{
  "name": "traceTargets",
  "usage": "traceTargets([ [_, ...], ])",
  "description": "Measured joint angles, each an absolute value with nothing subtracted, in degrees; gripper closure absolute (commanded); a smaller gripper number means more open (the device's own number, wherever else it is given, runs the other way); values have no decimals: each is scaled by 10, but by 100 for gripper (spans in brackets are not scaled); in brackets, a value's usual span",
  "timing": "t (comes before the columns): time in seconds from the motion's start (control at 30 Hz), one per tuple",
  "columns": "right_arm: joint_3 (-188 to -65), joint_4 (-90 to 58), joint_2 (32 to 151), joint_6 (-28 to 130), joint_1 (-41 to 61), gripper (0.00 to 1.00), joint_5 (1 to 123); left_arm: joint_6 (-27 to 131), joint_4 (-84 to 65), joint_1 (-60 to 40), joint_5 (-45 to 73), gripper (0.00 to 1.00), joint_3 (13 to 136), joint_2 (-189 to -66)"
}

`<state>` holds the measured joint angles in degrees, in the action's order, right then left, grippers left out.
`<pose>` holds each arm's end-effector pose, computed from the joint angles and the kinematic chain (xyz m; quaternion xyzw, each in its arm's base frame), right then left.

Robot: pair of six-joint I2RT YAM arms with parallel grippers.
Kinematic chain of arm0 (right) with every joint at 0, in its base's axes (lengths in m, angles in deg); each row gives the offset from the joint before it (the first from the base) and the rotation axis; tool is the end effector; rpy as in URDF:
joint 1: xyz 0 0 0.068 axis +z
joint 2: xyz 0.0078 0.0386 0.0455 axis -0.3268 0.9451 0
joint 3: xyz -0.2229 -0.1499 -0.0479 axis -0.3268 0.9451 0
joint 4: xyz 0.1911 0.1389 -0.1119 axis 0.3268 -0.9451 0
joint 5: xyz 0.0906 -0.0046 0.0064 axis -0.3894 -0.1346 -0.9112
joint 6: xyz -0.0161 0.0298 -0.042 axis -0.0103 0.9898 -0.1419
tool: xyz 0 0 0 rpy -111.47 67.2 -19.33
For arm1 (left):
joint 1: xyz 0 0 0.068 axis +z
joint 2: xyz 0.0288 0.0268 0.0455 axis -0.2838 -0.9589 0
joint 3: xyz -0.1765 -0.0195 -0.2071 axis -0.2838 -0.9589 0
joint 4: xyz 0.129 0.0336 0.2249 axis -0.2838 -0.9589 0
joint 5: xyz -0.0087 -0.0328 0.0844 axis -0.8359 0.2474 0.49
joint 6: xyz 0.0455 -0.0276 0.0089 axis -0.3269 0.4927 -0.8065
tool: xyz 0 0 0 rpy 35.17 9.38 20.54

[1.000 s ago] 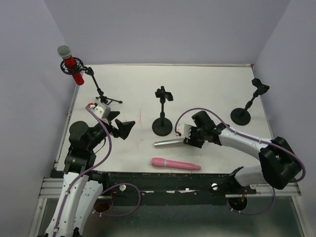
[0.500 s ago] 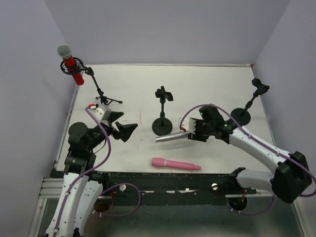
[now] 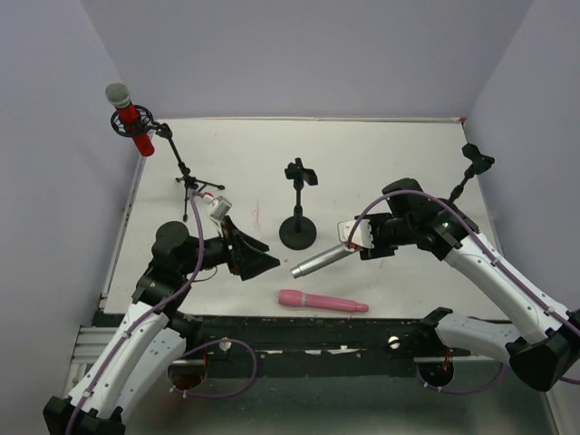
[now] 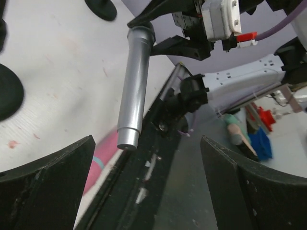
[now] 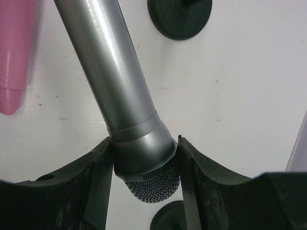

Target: Attach the microphones to the stand

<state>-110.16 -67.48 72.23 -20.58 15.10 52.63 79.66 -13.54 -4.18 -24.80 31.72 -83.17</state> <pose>0.1644 0.1243 0.3095 -0.7456 0.5744 0.0560 0.3333 0.1217 -0.0739 0.2949 0.1568 0.7079 -0.5667 0.3914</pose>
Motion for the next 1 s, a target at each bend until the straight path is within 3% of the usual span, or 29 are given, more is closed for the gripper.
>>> traceTargets([
  [0.6,-1119,-724,745,-247,238,74,439,982,-110,-314,-126,2,360,-1094],
  [0.87,-1119,-720,745,-245,240,74,439,1001,-83,-364,-130,26,420,-1196],
  [1.0,-1119,-712,745,-242,240,74,439,1006,-75,-378,-138,52,422,-1217],
])
